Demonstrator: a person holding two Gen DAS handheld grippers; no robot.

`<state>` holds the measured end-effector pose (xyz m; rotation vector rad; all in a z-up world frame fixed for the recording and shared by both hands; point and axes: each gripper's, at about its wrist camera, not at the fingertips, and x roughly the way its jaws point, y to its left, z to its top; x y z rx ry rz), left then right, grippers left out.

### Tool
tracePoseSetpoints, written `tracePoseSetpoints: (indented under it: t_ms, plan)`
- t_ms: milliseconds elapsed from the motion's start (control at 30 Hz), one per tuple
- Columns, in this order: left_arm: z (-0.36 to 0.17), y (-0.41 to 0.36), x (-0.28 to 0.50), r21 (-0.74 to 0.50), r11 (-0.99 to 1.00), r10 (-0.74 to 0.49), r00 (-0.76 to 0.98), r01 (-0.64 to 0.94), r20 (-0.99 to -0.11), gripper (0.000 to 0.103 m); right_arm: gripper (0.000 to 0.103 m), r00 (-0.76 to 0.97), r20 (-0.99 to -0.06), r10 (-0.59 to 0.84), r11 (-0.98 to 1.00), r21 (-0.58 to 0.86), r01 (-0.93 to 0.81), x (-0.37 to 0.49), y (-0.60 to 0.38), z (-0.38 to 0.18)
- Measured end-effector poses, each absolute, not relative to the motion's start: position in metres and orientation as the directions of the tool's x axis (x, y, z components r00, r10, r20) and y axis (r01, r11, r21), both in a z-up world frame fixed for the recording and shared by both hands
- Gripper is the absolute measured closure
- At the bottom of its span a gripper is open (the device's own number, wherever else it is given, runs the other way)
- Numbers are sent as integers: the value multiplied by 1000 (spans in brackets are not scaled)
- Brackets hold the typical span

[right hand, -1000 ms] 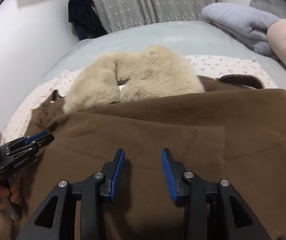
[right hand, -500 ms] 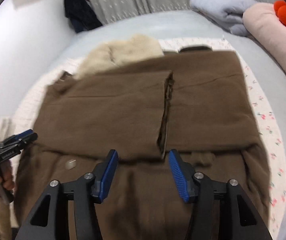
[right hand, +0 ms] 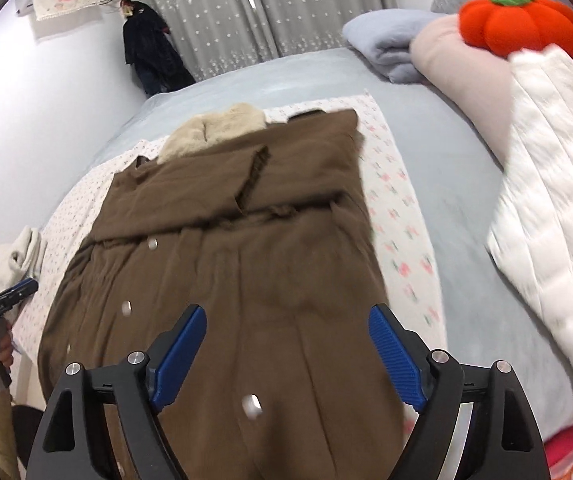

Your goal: Fold large clothes

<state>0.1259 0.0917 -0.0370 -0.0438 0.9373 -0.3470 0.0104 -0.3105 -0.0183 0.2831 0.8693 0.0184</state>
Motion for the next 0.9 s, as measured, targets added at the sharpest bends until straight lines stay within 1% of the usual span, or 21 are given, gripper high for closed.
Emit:
tracePoseSetpoints:
  t_ms: [67, 200, 267, 367, 467, 567, 667, 700, 800, 900]
  plan:
    - [-48, 104, 116, -206, 944, -315, 513, 259, -799, 8, 17, 636, -759, 139, 957, 268, 110, -7, -317, -28]
    - [-70, 130, 100, -210, 956, -284, 466, 205, -838, 8, 17, 603, -781, 160, 945, 299, 136, -32, -325, -56]
    - [-79, 145, 90, -247, 952, -303, 446, 181, -842, 8, 17, 593, -788, 167, 941, 308, 143, -41, -328, -66]
    - [-96, 163, 79, -329, 930, -367, 410, 161, -835, 8, 17, 597, -773, 215, 923, 360, 133, -52, -331, -77]
    - [-114, 175, 67, -456, 872, -488, 375, 177, -788, 8, 17, 609, -731, 309, 877, 466, 115, -63, -340, -92]
    - [-118, 186, 55, -547, 804, -594, 370, 234, -715, 8, 17, 601, -716, 357, 841, 526, 128, -70, -348, -99]
    - [-126, 199, 49, -660, 716, -695, 325, 228, -642, 9, 17, 611, -672, 418, 782, 609, 135, -78, -359, -105]
    - [-128, 202, 47, -678, 701, -709, 321, 220, -628, 12, 17, 618, -661, 426, 760, 632, 152, -81, -363, -108]
    - [-130, 211, 41, -703, 680, -728, 310, 210, -612, 14, 18, 649, -655, 387, 743, 639, 201, -90, -371, -108]
    - [-130, 211, 39, -710, 672, -736, 296, 208, -609, 15, 18, 645, -688, 332, 745, 611, 268, -95, -377, -113]
